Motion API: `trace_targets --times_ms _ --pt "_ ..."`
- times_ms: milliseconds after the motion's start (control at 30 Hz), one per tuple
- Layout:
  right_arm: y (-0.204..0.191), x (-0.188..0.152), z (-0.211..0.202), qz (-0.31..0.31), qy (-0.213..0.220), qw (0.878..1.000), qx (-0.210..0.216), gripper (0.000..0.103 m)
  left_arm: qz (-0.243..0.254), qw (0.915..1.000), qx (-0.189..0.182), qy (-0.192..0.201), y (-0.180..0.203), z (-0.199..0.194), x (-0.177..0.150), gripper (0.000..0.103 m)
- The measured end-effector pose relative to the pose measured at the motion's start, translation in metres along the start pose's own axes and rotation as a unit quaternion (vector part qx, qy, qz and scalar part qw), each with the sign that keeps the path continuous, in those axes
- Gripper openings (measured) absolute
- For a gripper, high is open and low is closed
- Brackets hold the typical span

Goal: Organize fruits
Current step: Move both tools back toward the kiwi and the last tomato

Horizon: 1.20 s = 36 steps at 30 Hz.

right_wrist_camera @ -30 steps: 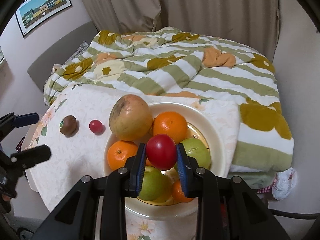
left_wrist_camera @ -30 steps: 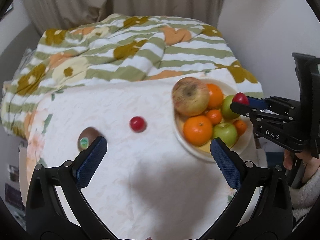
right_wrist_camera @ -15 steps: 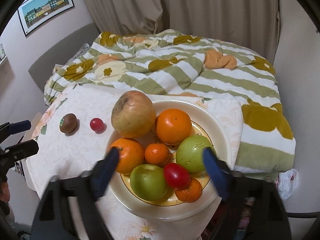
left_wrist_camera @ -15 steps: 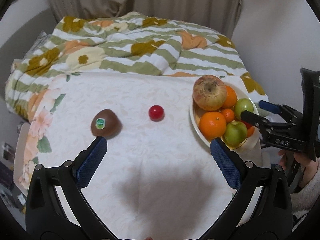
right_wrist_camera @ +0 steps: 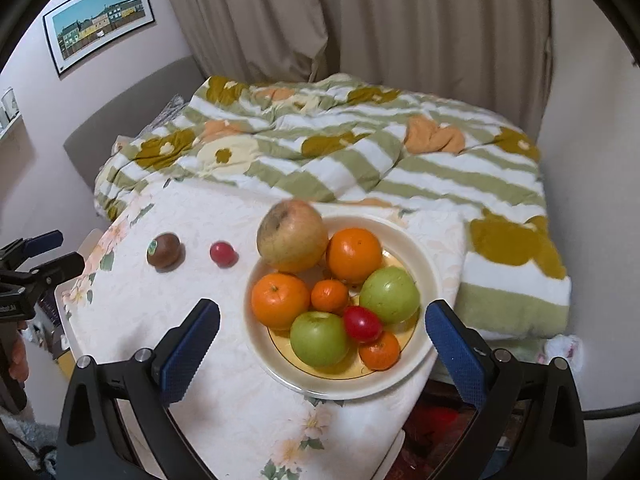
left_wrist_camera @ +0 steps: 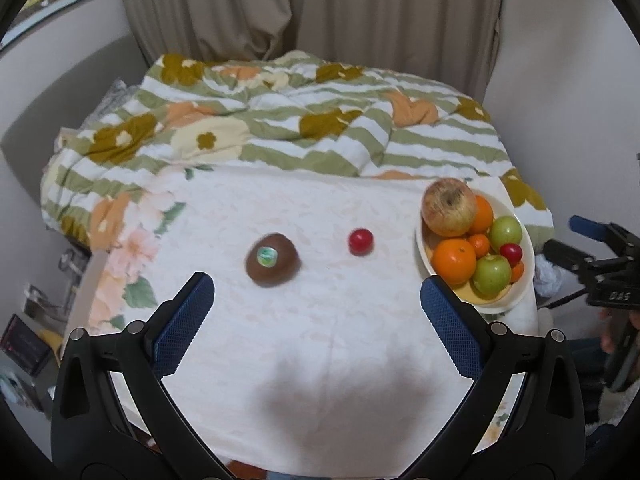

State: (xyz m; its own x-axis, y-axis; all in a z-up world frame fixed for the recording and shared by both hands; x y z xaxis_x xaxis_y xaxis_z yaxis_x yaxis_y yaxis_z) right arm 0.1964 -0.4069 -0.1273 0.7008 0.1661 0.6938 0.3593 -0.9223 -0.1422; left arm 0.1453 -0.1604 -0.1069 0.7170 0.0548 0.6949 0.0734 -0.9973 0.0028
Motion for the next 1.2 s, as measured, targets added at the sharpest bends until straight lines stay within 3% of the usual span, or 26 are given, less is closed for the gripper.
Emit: trace_targets --times_ms 300,700,867,1200 --pt "-0.045 0.022 -0.021 0.008 0.018 1.0 -0.024 0.103 0.022 0.9994 -0.026 0.008 -0.049 -0.007 0.006 0.103" --pt "-0.12 0.035 0.005 0.066 0.024 0.992 -0.107 0.103 0.073 0.9921 -0.102 -0.001 -0.118 0.012 0.023 0.103" --pt "-0.137 0.034 0.028 0.102 0.01 0.985 -0.142 0.103 0.114 0.9842 -0.135 -0.016 -0.134 0.038 0.03 0.103" --pt "-0.146 0.013 0.076 0.171 -0.024 0.972 -0.159 0.102 0.184 0.9609 -0.196 -0.066 -0.139 0.098 0.031 0.103"
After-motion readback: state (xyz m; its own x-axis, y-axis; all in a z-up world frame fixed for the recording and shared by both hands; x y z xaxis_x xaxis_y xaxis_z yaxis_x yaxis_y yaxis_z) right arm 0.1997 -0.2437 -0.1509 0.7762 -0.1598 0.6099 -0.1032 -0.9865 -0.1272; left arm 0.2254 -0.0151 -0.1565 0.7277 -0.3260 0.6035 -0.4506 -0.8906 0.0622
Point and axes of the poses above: each gripper's, at about its wrist camera, not at the fingertips, and z roughly the way its jaws point, y to its right, x to its top, the point moved 5 cm from there along z, roughly the way its jaws point, and after that the axes turned 5 degrees about y, right-handed, at the moved point
